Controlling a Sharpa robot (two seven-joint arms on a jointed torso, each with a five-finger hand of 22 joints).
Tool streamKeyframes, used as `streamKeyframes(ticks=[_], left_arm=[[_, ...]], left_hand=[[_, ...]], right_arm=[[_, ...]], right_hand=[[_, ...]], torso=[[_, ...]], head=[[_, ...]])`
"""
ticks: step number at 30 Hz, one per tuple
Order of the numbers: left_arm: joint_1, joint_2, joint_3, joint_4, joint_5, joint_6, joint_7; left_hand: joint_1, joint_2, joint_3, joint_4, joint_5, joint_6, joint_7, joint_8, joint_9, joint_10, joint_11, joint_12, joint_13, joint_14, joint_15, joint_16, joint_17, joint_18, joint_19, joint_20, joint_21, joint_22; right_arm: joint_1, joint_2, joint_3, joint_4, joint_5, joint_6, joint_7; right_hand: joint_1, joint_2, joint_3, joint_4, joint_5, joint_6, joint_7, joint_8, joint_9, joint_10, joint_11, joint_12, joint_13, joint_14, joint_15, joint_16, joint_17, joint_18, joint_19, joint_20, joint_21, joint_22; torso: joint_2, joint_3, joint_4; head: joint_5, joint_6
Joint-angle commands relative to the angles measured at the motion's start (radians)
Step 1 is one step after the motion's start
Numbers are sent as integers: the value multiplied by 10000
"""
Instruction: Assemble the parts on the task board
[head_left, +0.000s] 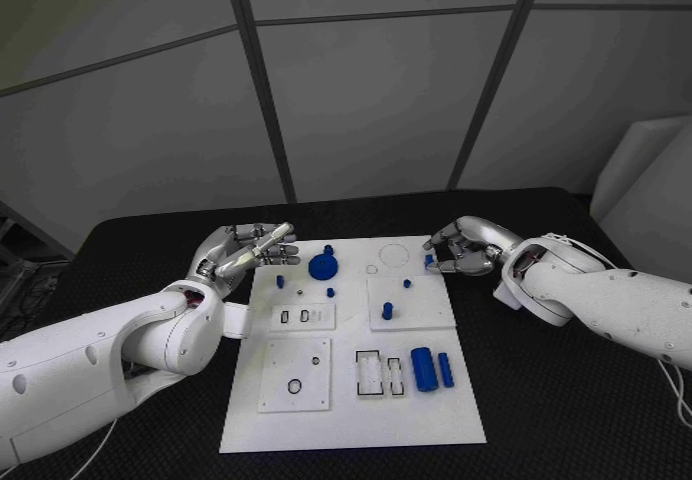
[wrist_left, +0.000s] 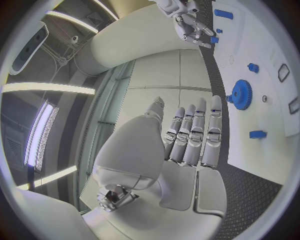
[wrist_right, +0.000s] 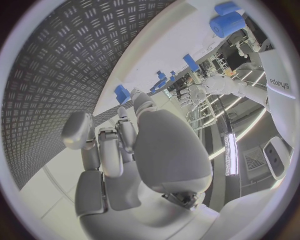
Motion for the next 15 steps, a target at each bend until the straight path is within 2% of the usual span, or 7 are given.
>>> streamKeyframes(ticks=[1, 6, 15], left_arm=[[10, -14, 8, 5, -59, 110, 50], [10, -24, 8, -2, -59, 110, 48], [10, -24, 8, 2, -59, 116, 51]], left_hand=[[48, 51, -14, -49, -28, 10, 47, -51, -7, 28, 33, -56, -4, -45, -1, -55, 10, 351, 43, 6, -52, -10], [48, 51, -14, -49, -28, 10, 47, -51, -7, 28, 33, -56, -4, -45, -1, -55, 10, 351, 43, 6, -52, -10], [48, 51, -14, -49, -28, 10, 47, -51, -7, 28, 33, -56, -4, -45, -1, -55, 10, 351, 43, 6, -52, -10]], right_arm=[[6, 24, 5, -50, -248, 204, -258], [-1, 71, 5, -94, -303, 254, -329], [-8, 169, 5, -177, -325, 306, -386]], right_hand=[[-2, 106, 2, -75, -55, 65, -12, 62, 9, 94, 2, 58, 11, 933, -50, 46, 2183, 61, 75, 3, -11, 9], [1, 119, 0, -81, -54, 108, -15, 80, 14, 114, 1, 80, 33, 934, -52, 48, 2189, 60, 82, 3, -6, 18], [-18, 164, -17, -87, -78, 261, -36, 146, 32, 150, -16, 119, 72, 937, -62, 54, 2202, 58, 98, -3, 2, 32]], torso=[[-4, -6, 6], [2, 7, 3], [-2, 4, 0]], head=[[-15, -27], [-15, -55], [-2, -77]])
